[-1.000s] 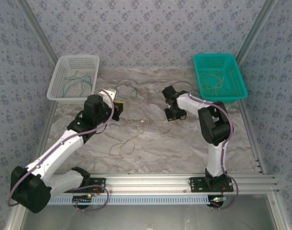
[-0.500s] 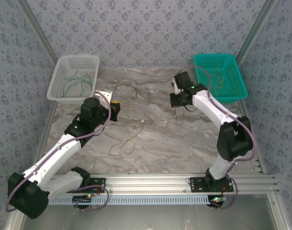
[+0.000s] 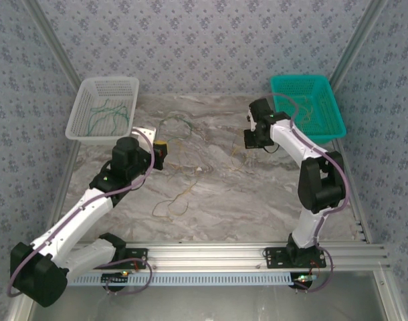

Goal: Untangle the cables

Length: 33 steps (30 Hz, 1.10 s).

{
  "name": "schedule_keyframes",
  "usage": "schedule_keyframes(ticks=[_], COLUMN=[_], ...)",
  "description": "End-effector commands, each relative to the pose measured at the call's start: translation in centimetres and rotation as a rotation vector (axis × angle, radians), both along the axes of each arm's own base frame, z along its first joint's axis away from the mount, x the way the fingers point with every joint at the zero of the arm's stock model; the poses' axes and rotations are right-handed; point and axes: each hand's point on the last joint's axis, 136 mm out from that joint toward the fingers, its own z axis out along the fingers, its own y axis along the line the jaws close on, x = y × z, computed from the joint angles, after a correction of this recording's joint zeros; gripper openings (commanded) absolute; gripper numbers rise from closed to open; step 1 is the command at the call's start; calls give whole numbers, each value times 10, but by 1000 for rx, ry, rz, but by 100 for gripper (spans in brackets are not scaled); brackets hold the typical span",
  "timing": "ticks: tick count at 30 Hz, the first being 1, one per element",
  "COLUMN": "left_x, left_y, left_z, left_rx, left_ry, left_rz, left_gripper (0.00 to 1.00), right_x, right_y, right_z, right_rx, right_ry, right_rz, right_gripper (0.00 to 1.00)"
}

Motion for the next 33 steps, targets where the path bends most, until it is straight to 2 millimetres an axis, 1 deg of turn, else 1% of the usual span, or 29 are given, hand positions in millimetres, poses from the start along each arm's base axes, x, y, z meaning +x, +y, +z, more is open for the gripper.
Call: schedule_keyframes(ticks=[1,2,4,6,8,9,14,17,18,19,21,22,25,27,30,31,33], left_x=[2,3,4,5,6,6,5,4,3,3,2,1,-1,-3,-4,-5,-5], left_y=[1,0,-1,-2,-2,-2,-2,-2,-2,-2,-2,-1,1,3,5,5,6], left_z=[16,16,16,17,17,19,25,27,29,29,32,32,33,33,31,31,31], left_rx=[-18,-22,-30,-35,-34,-34,-34,-32,-34,-32,-36,-38,-43,-46,-41,-38,-37], left_ry=[-51,-51,-51,-51,-48,-51,-62,-66,-67,-67,-71,-73,-77,-80,-77,-75,-76], left_rz=[10,12,12,11,12,11,9,1,0,0,0,0,7,10,15,16,20], left_gripper=[0,0,0,0,0,0,0,0,0,0,0,0,0,0,0,0,0], right_x=[12,15,22,27,34,37,57,70,74,77,83,86,96,101,105,106,108], right_y=[-3,-3,-4,-11,-23,-30,-65,-87,-91,-95,-99,-105,-130,-149,-171,-178,-184], right_z=[44,56,85,114,149,161,233,273,281,295,317,328,341,340,327,320,302], right_rx=[15,29,77,96,93,83,60,56,53,48,40,23,-20,-34,-76,-92,-99], right_ry=[-98,-121,-178,-236,-303,-327,-489,-569,-579,-608,-663,-698,-766,-774,-747,-729,-687], right_rz=[-5,-7,-8,-23,-46,-59,-117,-157,-160,-158,-155,-166,-220,-262,-327,-350,-377], right_gripper=[0,0,0,0,0,0,0,0,0,0,0,0,0,0,0,0,0])
